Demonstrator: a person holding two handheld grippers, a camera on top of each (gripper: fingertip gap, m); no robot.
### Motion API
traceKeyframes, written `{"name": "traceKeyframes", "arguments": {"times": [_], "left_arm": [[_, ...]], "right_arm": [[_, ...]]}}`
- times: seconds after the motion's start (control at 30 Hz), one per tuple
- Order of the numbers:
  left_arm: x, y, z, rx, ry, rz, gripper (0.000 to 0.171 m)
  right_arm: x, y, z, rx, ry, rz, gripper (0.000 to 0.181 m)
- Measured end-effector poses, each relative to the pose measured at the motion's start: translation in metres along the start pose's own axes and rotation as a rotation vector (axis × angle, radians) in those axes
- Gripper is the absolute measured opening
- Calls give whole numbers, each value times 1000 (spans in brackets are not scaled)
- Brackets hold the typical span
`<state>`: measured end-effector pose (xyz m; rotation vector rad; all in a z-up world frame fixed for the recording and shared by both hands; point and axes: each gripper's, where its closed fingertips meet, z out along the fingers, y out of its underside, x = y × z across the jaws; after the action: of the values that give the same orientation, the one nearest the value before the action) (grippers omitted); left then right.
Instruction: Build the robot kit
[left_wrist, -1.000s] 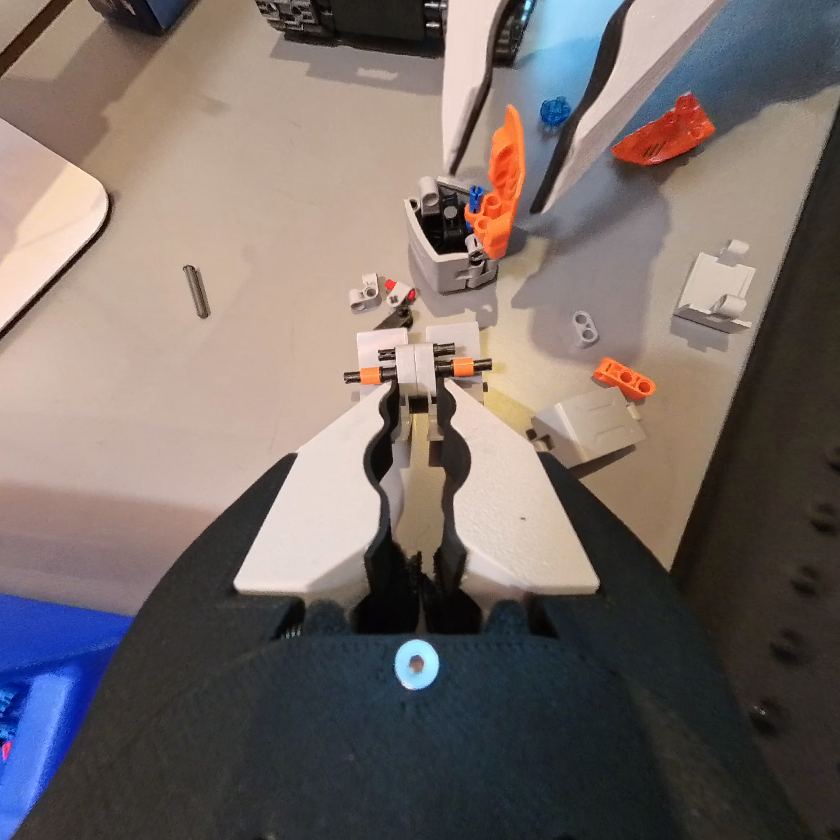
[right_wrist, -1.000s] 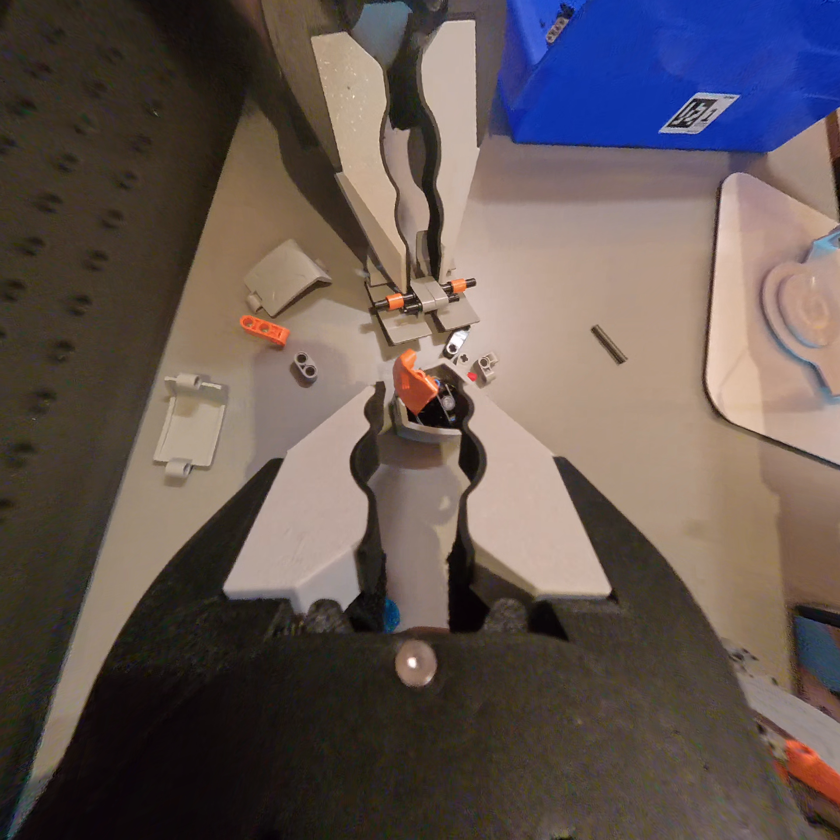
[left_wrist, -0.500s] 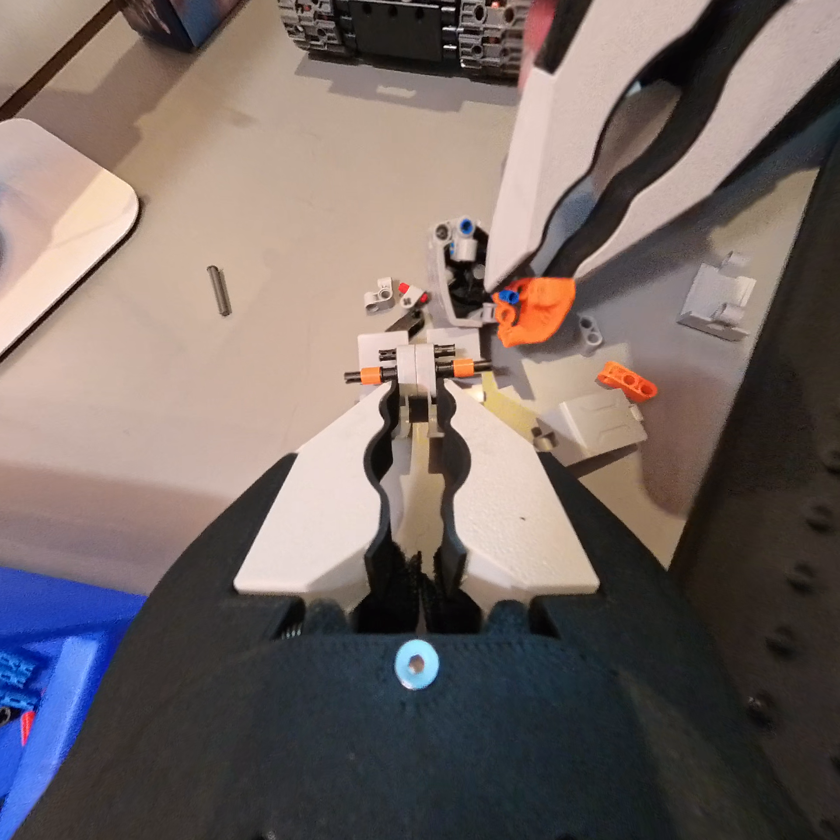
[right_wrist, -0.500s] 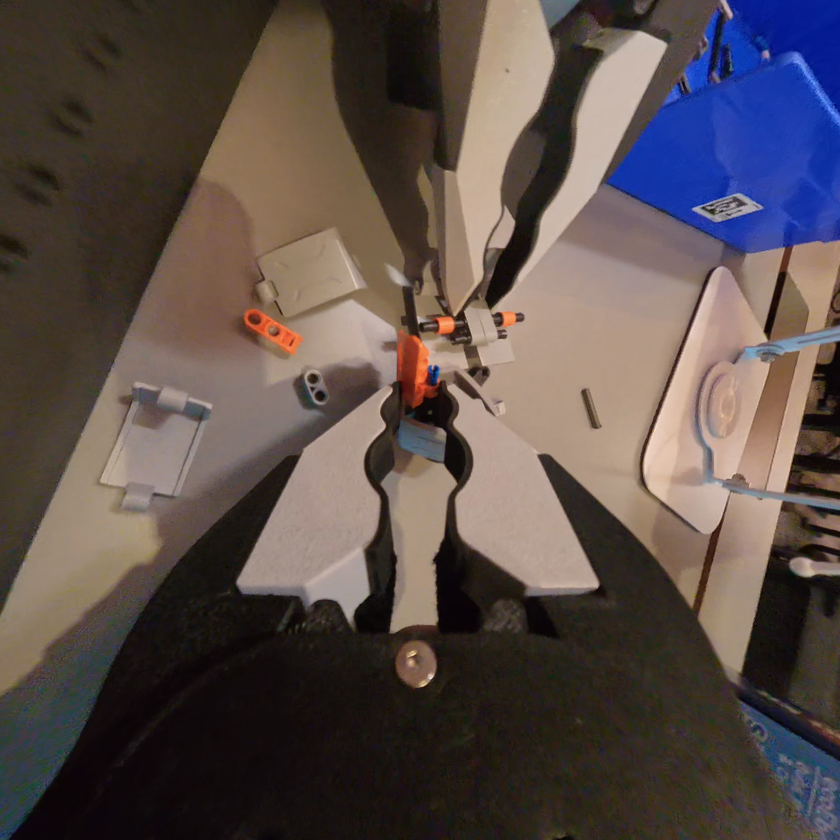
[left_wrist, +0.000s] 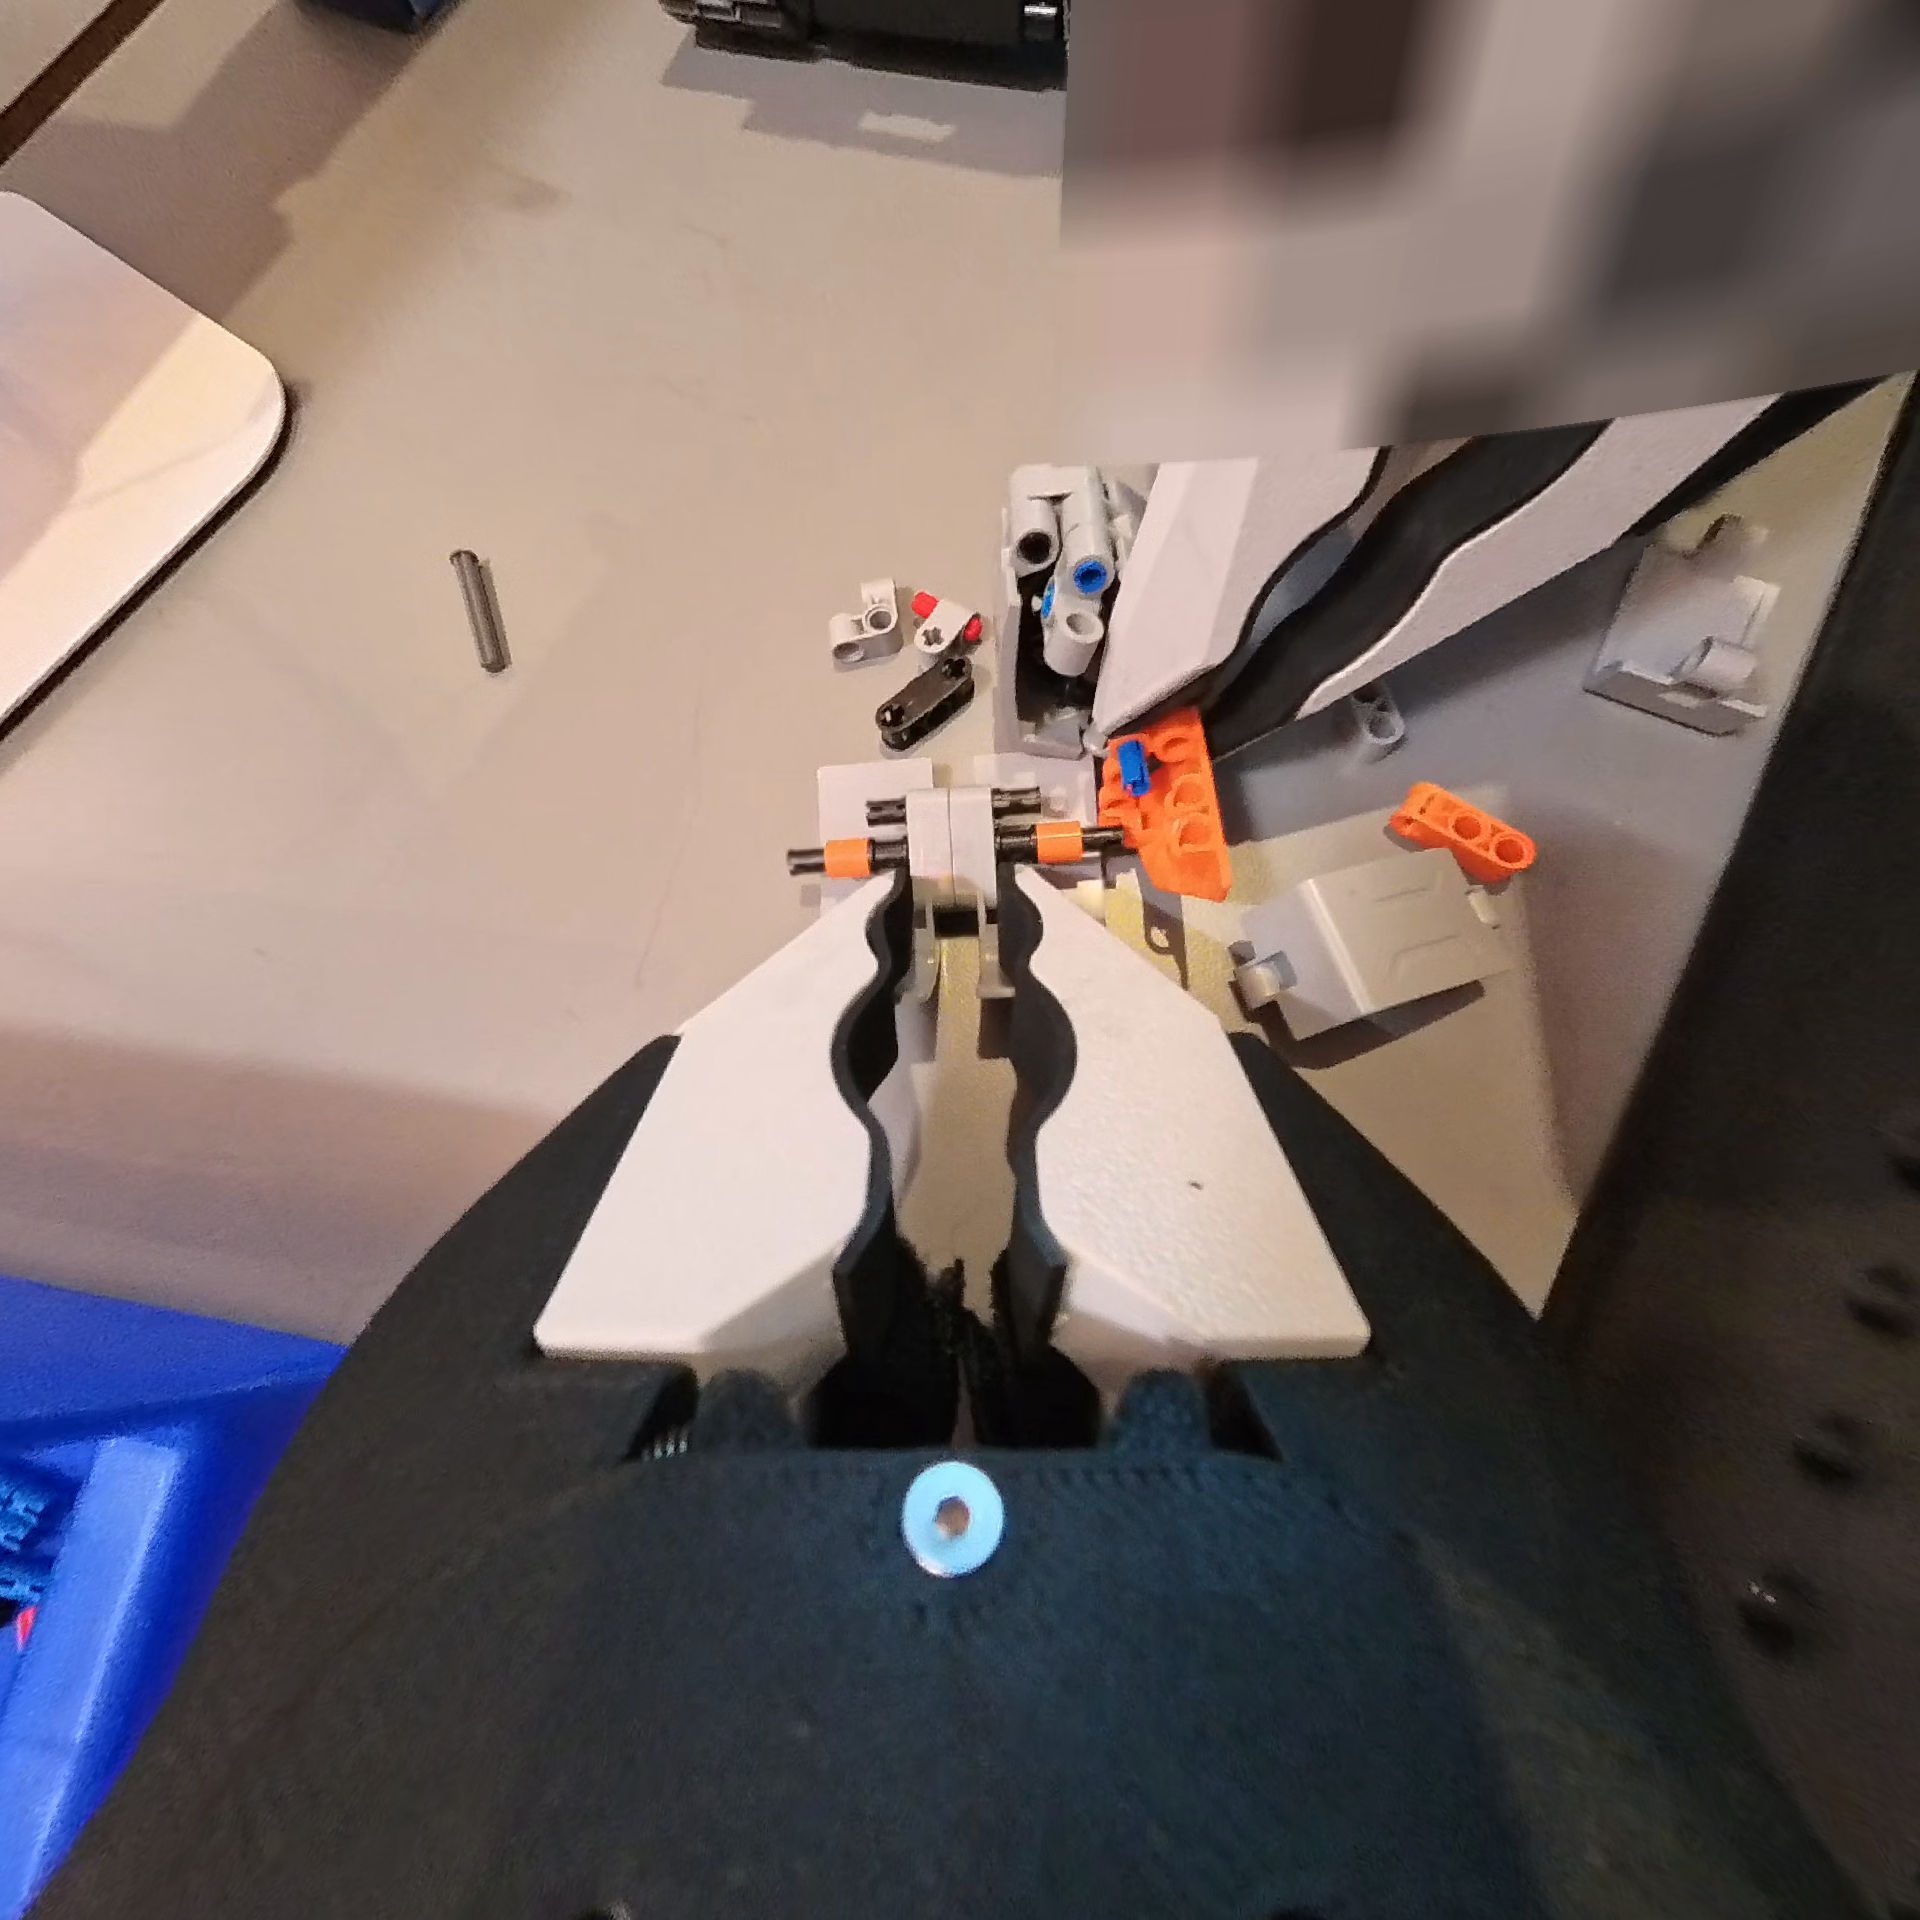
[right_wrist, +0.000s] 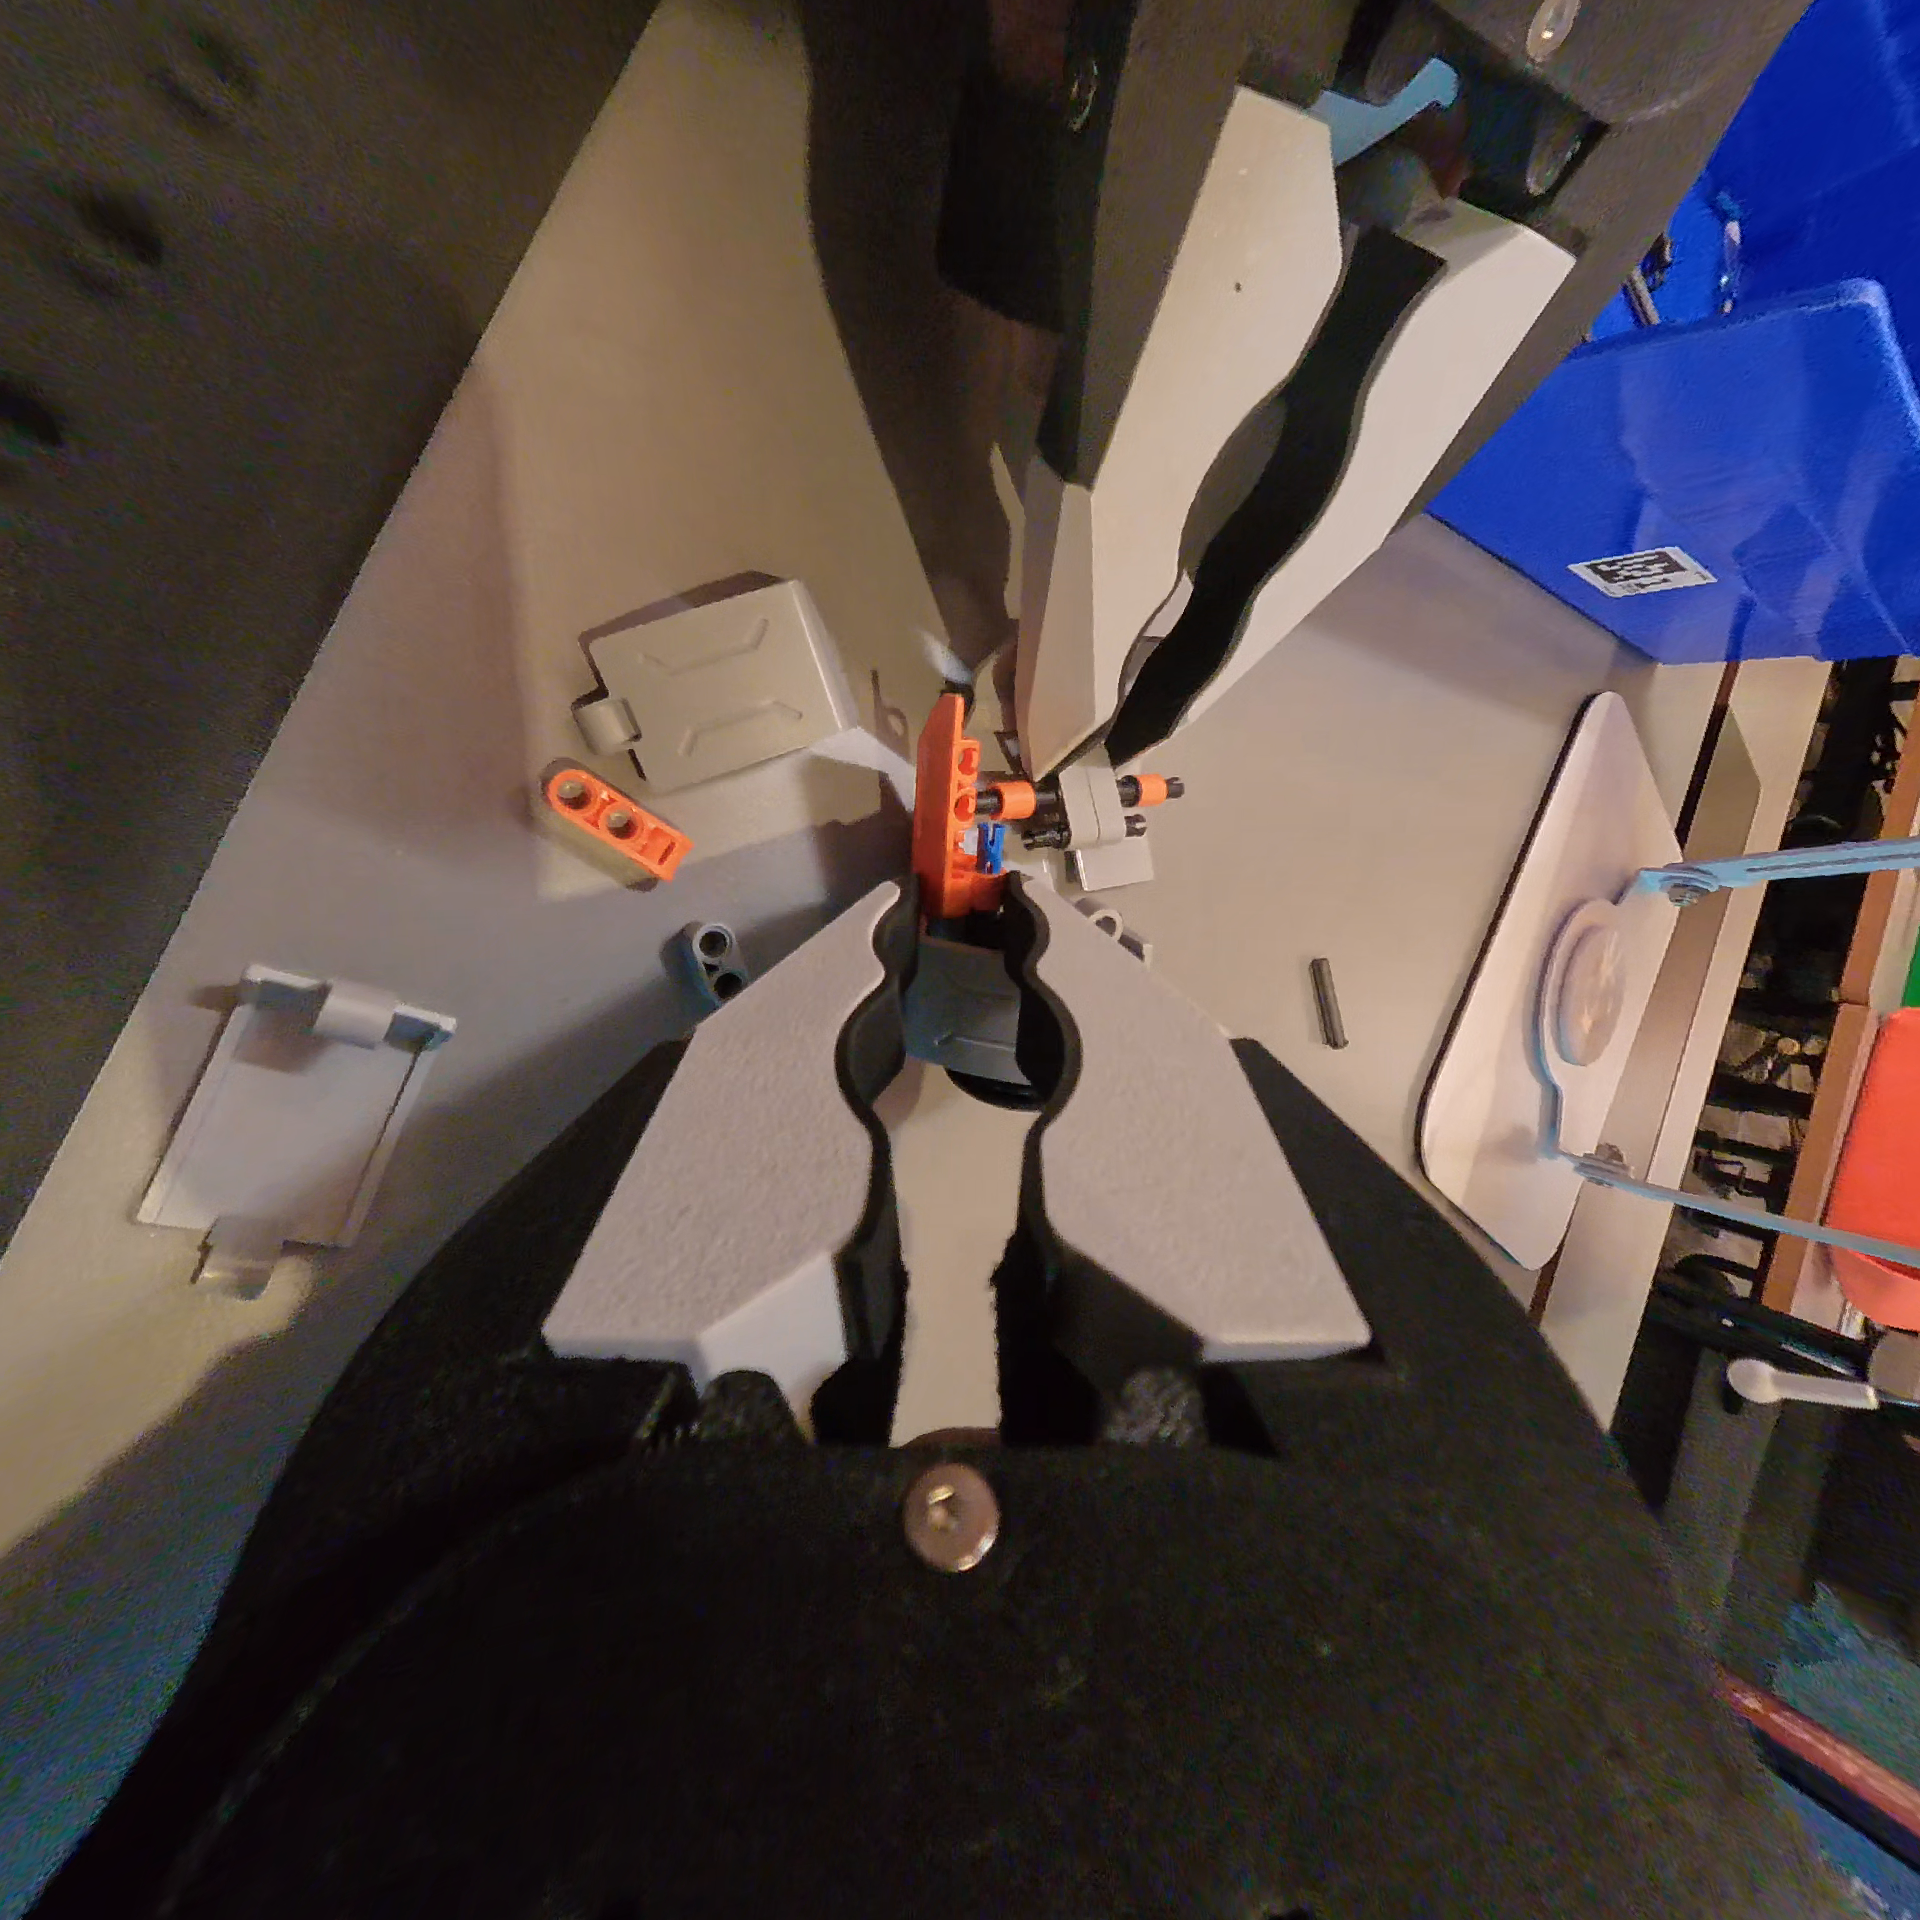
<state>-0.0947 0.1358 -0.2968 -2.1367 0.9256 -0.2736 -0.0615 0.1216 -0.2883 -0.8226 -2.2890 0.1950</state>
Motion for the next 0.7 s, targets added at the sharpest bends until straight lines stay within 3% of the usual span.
{"name": "traceKeyframes", "arguments": {"times": [0.7], "left_arm": [[-4,0,0,-88,-108,155,13]], "right_arm": [[1,-3,2,-40,6,26,13]]}}
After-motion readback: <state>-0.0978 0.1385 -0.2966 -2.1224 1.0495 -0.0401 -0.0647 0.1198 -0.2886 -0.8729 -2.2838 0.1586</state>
